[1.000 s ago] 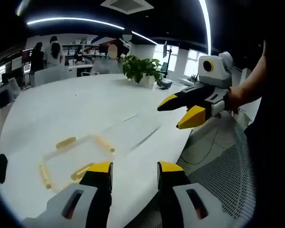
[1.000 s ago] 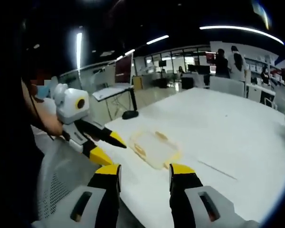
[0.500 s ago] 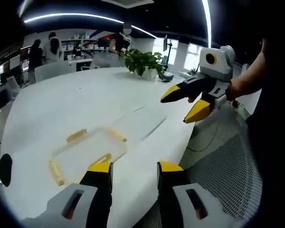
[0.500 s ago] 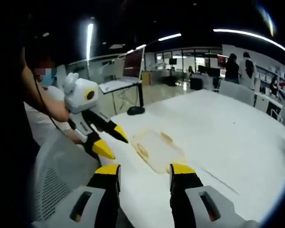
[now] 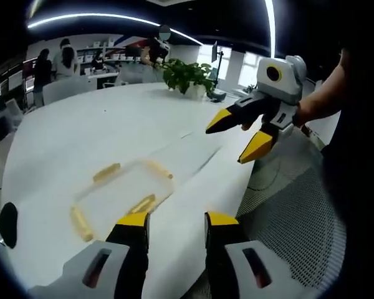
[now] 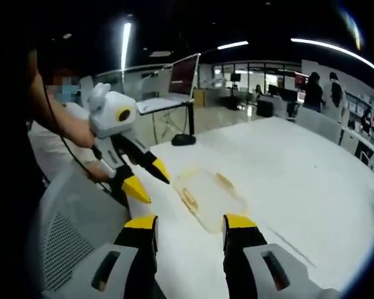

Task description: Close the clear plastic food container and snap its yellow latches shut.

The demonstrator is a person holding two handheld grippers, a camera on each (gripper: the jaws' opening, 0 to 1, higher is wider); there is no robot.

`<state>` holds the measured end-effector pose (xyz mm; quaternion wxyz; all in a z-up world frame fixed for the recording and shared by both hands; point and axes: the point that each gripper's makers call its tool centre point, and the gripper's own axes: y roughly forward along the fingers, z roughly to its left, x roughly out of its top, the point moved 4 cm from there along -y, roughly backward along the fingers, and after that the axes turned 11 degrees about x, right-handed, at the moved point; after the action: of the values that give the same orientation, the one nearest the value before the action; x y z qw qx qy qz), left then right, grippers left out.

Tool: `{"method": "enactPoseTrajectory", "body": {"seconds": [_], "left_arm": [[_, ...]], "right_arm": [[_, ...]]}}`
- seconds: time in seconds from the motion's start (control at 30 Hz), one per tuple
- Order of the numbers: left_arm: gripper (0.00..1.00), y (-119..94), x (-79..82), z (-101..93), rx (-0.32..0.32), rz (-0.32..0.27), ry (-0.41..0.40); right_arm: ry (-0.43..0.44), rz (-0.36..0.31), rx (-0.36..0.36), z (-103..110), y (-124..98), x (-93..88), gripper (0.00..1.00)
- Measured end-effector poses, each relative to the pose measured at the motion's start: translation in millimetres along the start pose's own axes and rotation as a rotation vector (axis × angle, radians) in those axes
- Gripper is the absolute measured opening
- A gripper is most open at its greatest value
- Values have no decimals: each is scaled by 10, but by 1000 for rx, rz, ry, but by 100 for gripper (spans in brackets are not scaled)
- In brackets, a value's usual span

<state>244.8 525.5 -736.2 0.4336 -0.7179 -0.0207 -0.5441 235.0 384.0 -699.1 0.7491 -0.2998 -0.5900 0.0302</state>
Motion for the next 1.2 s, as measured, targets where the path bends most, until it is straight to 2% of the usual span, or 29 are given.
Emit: {"method": "enactPoseTrajectory", "body": {"seconds": [0.23,0.5,0.9,1.2], "left_arm": [[34,19,11,110,8,12,9],[36,19,-83,183,8,53,31],[34,60,-196,332,-15,110,2],[33,84,-217,415,-22,124,3]], "right_arm": [[1,18,4,-75,60,-17,41],[-39,73,15,-133,148,-84,40],[-4,86,8,-281,275,-90,40],[2,117,16,-363,301,-133,40]]}}
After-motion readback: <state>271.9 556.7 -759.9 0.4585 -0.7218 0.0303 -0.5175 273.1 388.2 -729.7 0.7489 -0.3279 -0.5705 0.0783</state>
